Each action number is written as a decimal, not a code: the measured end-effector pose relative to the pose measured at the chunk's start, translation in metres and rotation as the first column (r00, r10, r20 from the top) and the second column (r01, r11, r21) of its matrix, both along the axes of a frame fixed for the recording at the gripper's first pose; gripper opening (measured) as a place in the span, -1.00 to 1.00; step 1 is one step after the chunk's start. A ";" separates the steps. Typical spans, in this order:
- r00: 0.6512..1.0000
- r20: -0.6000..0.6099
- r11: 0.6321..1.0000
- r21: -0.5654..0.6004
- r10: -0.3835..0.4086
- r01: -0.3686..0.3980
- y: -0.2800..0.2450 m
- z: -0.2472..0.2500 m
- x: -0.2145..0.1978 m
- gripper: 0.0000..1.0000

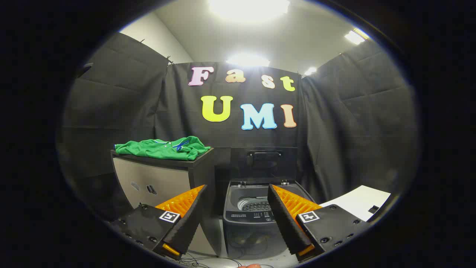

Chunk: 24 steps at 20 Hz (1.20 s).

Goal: Put the clothes into the washing machine and then close the washing machine lid.

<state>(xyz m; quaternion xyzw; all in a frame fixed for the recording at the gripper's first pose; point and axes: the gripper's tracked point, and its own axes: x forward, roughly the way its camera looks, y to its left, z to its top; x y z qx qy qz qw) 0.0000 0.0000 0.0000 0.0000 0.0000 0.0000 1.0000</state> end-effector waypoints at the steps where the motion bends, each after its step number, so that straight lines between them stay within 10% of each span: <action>1: 1.000 -0.008 1.000 0.000 0.003 -0.003 0.001 -0.003 0.000 0.99; 24: 1.000 -0.019 1.000 -0.028 -0.009 0.009 -0.006 -0.004 -0.001 0.99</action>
